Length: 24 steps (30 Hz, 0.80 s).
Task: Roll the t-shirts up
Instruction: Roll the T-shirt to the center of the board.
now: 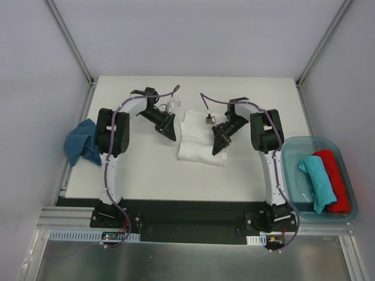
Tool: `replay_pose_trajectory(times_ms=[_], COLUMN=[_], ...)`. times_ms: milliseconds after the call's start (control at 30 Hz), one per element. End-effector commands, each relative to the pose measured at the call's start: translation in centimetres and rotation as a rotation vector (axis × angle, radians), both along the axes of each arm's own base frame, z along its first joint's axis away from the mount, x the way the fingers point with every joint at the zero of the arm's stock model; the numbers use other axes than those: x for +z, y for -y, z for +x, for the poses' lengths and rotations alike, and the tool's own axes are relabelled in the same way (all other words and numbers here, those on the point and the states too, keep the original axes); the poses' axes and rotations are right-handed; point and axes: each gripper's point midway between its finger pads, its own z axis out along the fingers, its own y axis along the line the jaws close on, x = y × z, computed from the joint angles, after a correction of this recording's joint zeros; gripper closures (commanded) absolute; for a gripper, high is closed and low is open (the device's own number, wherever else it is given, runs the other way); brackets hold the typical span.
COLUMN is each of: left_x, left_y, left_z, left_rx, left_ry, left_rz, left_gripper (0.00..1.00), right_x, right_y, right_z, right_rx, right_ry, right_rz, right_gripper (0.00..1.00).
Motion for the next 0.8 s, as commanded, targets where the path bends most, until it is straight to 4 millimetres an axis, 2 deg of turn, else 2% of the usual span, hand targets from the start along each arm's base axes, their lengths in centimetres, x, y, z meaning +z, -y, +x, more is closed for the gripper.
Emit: replay_pose_trajectory(times_ms=[0, 33, 67, 100, 133, 167, 200, 233, 267, 300, 333, 367, 467, 567, 600, 767], left_x=[6.1, 7.6, 6.4, 6.5, 8.0, 6.5, 5.5, 7.4, 5.0, 6.1, 6.6, 5.0, 4.7, 3.7, 3.2, 2.4], left_y=[-0.5, 0.0, -0.2, -0.1, 1.0, 0.8, 0.5, 1.7, 2.0, 2.6, 3.4, 4.1, 5.6, 6.6, 6.9, 8.0], left_z=[-0.9, -1.8, -3.2, -2.6, -3.9, -5.4, -5.4, -3.9, -6.4, -6.7, -6.1, -7.7, -7.7, -7.9, -7.8, -7.6], left_rx=[-0.147, -0.179, -0.199, -0.209, -0.255, -0.296, -0.326, -0.300, -0.358, -0.398, -0.394, -0.438, -0.489, -0.539, -0.552, -0.610], left_ry=[0.480, 0.560, 0.569, 0.670, 0.762, 0.776, 0.844, 1.023, 1.028, 1.150, 1.254, 1.277, 1.466, 1.525, 1.522, 1.549], left_rz=[0.051, 0.053, 0.067, 0.084, 0.061, 0.085, 0.167, 0.154, 0.150, 0.112, 0.097, 0.083, 0.054, 0.044, 0.047, 0.051], left_gripper=[0.59, 0.58, 0.53, 0.52, 0.52, 0.46, 0.01, 0.01, 0.01, 0.01, 0.01, 0.01, 0.01, 0.07, 0.12, 0.21], right_x=[0.0, -0.2, -0.7, -0.8, -0.9, -1.0, -1.0, -1.0, -1.2, -1.2, -1.1, -1.2, -1.0, -0.9, -0.9, -0.8], right_y=[3.3, 3.3, 3.3, 3.3, 3.3, 3.3, 3.3, 3.3, 3.3, 3.4, 3.3, 3.3, 3.3, 3.3, 3.3, 3.3], right_z=[-3.1, -3.2, -3.1, -3.2, -3.1, -3.1, -3.0, -3.0, -2.9, -2.9, -2.9, -2.8, -2.6, -2.5, -2.5, -2.5], right_rx=[0.109, 0.108, 0.103, 0.083, 0.077, 0.075, 0.066, 0.056, 0.052, 0.050, 0.048, 0.043, 0.028, 0.021, 0.021, 0.015], right_ry=[-0.203, -0.202, -0.193, -0.215, -0.215, -0.213, -0.220, -0.231, -0.227, -0.228, -0.228, -0.234, -0.245, -0.245, -0.245, -0.258], right_rz=[-0.234, -0.250, -0.266, -0.305, -0.316, -0.319, -0.318, -0.326, -0.326, -0.330, -0.330, -0.328, -0.309, -0.306, -0.306, -0.298], right_gripper=[0.82, 0.83, 0.84, 0.85, 0.85, 0.85, 0.85, 0.85, 0.84, 0.85, 0.85, 0.85, 0.85, 0.84, 0.84, 0.84])
